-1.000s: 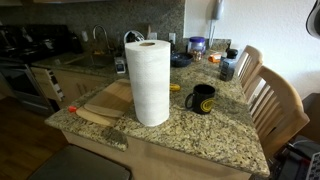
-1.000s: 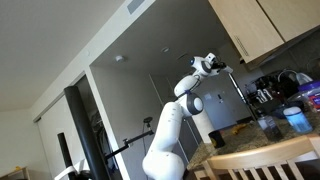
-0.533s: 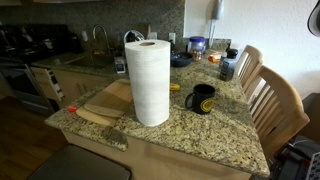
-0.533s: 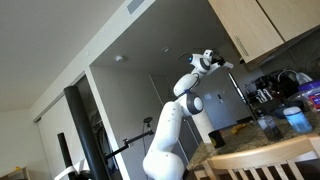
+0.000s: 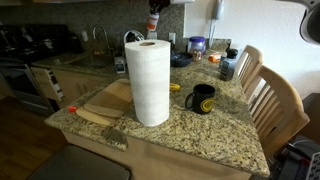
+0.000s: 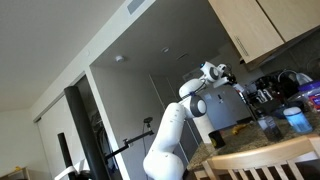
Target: Take the orange bottle out of the bowl and put it on the counter
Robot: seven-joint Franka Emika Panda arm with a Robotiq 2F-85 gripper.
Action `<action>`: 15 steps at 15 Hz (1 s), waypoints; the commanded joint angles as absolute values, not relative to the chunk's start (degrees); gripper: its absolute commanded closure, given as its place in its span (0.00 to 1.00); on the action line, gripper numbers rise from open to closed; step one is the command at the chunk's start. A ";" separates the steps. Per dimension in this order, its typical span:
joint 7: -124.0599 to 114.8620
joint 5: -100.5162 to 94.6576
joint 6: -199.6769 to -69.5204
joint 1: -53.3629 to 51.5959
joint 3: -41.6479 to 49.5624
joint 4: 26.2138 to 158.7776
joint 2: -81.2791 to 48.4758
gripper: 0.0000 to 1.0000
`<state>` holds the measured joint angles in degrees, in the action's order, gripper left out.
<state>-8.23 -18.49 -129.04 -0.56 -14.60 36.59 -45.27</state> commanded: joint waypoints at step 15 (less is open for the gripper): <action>-21.45 -12.26 -118.16 -3.74 -2.09 76.62 -31.90 0.81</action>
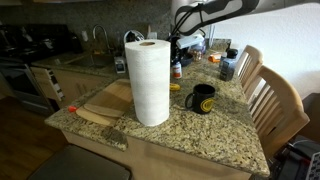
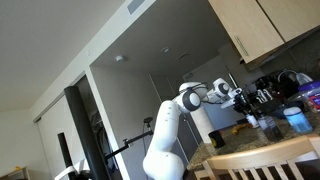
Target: Take the orange bottle out of the bowl and put it on the counter
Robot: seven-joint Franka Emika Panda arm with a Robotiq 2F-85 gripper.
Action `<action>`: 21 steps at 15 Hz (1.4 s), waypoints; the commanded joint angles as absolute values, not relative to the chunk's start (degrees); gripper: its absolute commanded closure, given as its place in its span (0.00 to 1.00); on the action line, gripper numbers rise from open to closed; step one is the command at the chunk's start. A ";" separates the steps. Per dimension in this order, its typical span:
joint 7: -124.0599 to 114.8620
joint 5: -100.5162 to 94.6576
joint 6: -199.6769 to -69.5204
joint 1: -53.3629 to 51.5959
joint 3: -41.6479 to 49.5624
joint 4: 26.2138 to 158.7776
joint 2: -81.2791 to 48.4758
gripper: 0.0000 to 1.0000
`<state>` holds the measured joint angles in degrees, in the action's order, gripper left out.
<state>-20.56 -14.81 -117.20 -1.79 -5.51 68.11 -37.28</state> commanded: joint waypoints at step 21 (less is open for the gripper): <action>-68.37 -48.31 -161.42 -23.20 27.55 78.60 -21.93 0.00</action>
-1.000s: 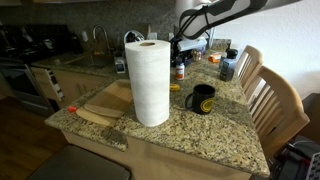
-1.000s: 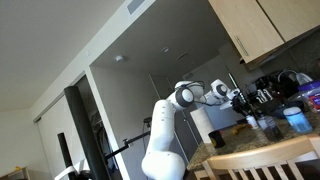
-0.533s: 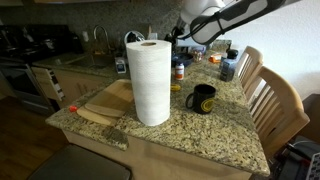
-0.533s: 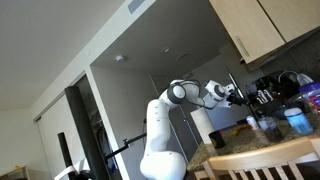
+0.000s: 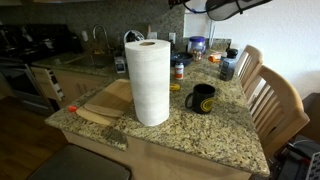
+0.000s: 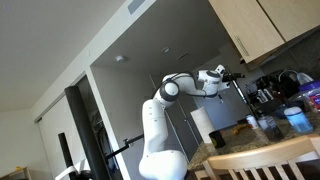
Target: Take the orange bottle out of the bowl and put it on the counter
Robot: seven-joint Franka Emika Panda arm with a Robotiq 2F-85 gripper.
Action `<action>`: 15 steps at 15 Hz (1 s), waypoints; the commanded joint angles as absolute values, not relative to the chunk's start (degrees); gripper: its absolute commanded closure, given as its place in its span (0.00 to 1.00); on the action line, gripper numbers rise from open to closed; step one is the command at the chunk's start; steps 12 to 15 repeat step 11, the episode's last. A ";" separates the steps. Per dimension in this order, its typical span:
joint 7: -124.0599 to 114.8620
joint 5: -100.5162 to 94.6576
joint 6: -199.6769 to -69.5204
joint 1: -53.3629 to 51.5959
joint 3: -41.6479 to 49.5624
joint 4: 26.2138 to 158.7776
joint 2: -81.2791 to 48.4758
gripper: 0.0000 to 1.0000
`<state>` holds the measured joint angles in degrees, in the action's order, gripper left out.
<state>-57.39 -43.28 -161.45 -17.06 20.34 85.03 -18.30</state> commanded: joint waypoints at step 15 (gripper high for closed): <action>-62.88 -45.65 -161.28 -20.01 23.52 82.96 -19.01 0.00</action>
